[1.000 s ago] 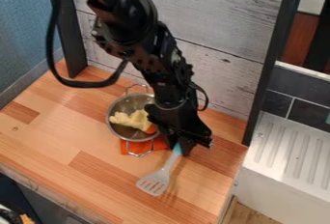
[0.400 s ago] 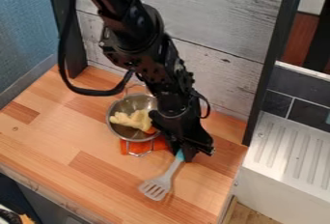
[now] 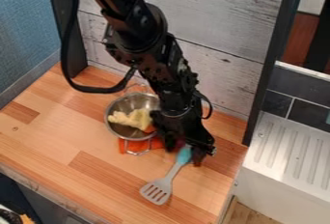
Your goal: Put the blue spatula to the right side of the table
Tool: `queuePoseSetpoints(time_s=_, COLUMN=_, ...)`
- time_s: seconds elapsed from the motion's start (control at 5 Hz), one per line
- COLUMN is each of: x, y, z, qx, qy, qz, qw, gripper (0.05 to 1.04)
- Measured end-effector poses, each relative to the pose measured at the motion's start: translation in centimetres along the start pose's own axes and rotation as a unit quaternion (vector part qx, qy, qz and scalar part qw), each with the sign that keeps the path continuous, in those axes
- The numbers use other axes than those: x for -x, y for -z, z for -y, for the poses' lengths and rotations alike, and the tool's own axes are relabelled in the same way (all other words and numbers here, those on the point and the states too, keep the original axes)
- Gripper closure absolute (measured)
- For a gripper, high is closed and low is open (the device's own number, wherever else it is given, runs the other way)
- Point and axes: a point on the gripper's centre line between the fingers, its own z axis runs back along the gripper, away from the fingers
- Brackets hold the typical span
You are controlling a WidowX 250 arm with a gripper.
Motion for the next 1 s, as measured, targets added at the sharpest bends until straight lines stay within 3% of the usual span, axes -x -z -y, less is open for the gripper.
queuePoseSetpoints(time_s=0.2, x=0.1, y=-0.4, z=-0.1, qx=-0.004, qy=0.006, qz=-0.003, qw=1.0, gripper=0.077)
queuePoseSetpoints(time_s=0.8, x=-1.6, y=-8.6, z=0.3, qx=-0.018, qy=0.029, qz=0.067, qw=0.9972, gripper=0.083)
queuePoseSetpoints(time_s=1.0, x=-1.5, y=-9.7, z=0.2, qx=-0.013, qy=0.051, qz=0.058, qw=0.9969, gripper=0.083)
